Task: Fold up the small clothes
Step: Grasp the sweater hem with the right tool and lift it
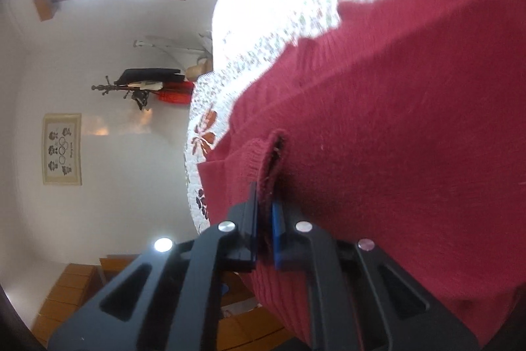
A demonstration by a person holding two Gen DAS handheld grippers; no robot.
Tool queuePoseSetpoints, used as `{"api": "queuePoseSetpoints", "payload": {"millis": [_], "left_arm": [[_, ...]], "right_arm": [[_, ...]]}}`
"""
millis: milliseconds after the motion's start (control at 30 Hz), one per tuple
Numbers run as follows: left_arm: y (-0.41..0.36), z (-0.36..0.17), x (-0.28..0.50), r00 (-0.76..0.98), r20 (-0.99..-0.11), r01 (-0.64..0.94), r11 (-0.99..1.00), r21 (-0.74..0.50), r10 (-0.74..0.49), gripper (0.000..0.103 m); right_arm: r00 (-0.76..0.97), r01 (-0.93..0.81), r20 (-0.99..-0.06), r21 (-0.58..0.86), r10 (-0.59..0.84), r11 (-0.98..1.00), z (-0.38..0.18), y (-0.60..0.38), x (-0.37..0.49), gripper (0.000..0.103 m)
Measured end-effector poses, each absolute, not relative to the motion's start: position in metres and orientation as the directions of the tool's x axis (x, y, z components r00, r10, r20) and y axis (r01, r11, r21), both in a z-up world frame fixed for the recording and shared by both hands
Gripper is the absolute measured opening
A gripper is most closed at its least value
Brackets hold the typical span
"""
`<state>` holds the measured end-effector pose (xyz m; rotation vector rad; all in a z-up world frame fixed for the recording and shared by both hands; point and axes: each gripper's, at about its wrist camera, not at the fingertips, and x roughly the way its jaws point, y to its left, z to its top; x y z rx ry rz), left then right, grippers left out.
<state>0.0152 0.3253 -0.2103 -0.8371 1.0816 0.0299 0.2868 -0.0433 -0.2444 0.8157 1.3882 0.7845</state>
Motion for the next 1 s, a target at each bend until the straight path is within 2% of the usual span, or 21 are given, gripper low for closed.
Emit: {"api": "queuePoseSetpoints", "payload": {"millis": [200,433,667,1000], "left_arm": [[0.309,-0.211,0.033,0.494,-0.781,-0.384,0.709,-0.591,-0.383,0.075],[0.290,-0.211,0.054,0.481,-0.774,-0.352,0.718,-0.600,-0.412,0.075],[0.280,-0.206,0.070,0.480,-0.771,-0.336,0.725,-0.602,-0.418,0.075],[0.282,-0.212,0.069,0.480,-0.775,-0.354,0.718,-0.600,-0.411,0.075]], "right_arm": [[0.169,-0.034,-0.557,0.821,0.813,0.569,-0.217,-0.111,0.276,0.005],[0.256,0.051,-0.588,0.801,0.767,0.597,-0.236,-0.180,0.265,0.005],[0.275,0.125,-0.619,0.782,0.736,0.611,-0.266,-0.206,0.263,0.005],[0.272,0.122,-0.631,0.771,0.726,0.625,-0.284,-0.207,0.261,0.005]]}}
